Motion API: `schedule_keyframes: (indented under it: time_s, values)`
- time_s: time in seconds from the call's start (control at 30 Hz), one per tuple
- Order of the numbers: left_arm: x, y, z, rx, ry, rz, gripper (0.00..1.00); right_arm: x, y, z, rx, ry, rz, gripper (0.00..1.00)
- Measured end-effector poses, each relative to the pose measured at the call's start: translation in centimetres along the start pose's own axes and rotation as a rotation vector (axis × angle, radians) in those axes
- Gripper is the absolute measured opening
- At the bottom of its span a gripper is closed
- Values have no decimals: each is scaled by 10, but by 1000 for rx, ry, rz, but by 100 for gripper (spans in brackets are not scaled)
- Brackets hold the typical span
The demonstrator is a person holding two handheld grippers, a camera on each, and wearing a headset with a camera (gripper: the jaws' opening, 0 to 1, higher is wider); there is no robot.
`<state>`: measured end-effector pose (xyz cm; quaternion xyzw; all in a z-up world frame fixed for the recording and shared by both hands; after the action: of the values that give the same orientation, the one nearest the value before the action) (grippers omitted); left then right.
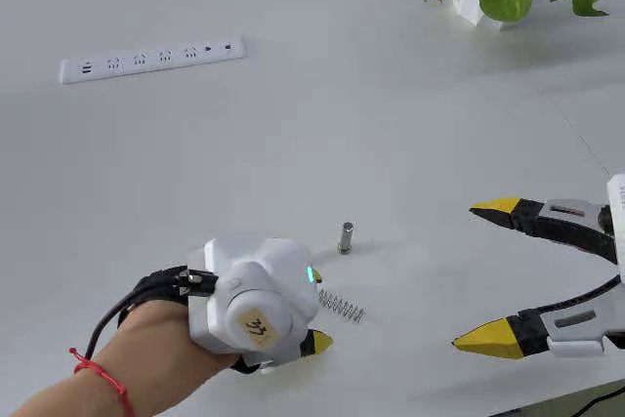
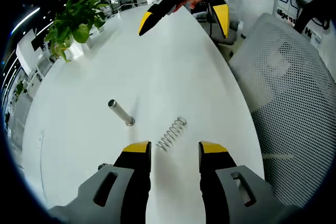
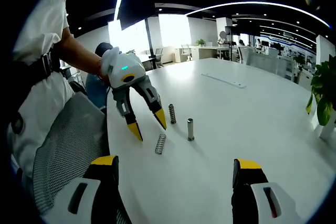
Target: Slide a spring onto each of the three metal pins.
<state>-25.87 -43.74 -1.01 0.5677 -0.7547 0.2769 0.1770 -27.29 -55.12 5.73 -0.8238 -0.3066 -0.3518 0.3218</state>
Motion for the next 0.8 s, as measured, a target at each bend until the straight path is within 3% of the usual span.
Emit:
schedule_keyframes:
  time_s: [0.3, 0.57, 0.8]
  values:
    - [-5, -4, 11, -4, -71, 42, 23, -10, 1, -3, -11, 7, 23, 87]
    - [-14, 1, 12, -8, -110, 5, 16, -13, 2, -7, -23, 9, 28, 85]
    - [-14, 6, 13, -8, -104, -20, 9, -14, 1, -5, -20, 11, 32, 85]
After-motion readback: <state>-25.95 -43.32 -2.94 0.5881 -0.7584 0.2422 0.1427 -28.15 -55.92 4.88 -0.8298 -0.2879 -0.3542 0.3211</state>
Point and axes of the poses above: the centre of the closed fingertips' face, and the gripper's own axes: z roughly forward along the fingers, y roughly to its right, x roughly out of its top, the point moved 1 cm from there along -z, roughly backward along the fingers, and after that the axes turned 13 degrees about z, right-handed, at the moved point
